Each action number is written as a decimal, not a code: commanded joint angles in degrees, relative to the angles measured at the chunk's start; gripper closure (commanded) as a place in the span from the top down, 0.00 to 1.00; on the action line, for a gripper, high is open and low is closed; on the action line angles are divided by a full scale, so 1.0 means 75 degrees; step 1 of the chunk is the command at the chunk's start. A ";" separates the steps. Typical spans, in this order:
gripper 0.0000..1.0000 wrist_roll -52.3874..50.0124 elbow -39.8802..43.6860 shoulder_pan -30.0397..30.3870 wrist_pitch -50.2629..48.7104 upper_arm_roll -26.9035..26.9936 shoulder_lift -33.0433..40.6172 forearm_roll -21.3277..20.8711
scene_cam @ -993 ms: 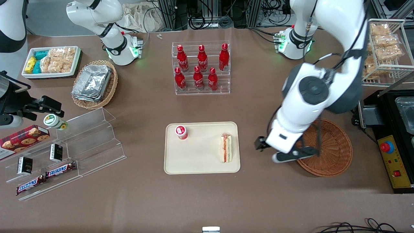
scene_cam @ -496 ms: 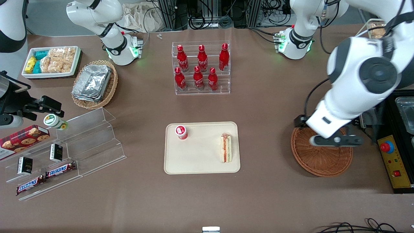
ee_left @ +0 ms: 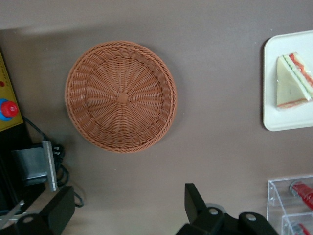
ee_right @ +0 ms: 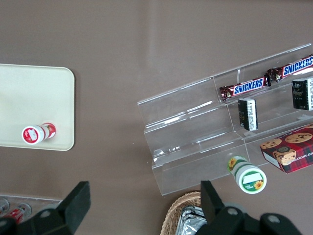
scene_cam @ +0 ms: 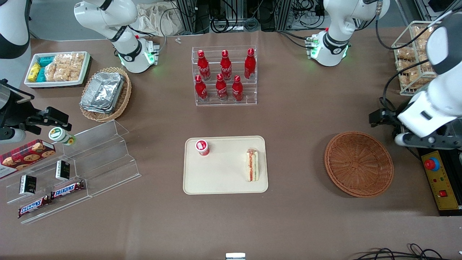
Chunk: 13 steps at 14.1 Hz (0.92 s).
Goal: Place sandwich from basket to tray
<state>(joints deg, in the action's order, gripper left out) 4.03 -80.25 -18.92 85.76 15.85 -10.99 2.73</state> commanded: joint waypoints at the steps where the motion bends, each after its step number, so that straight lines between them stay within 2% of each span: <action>1: 1.00 0.0341 -0.0233 0.0915 -0.0440 -0.0807 0.0619 0.0198; 4: 1.00 0.0189 -0.0490 0.1653 -0.0501 -0.1595 0.1053 -0.0093; 7: 1.00 -0.0151 -0.0292 0.2509 -0.0383 -0.2474 0.0938 -0.0422; 8: 1.00 -0.0209 -0.0280 0.2534 -0.0383 -0.2685 0.0938 -0.0608; 9: 1.00 -0.0268 -0.0268 0.2535 -0.0383 -0.2768 0.0938 -0.0773; 13: 1.00 -0.0303 -0.0256 0.2535 -0.0465 -0.2793 0.0985 -0.0692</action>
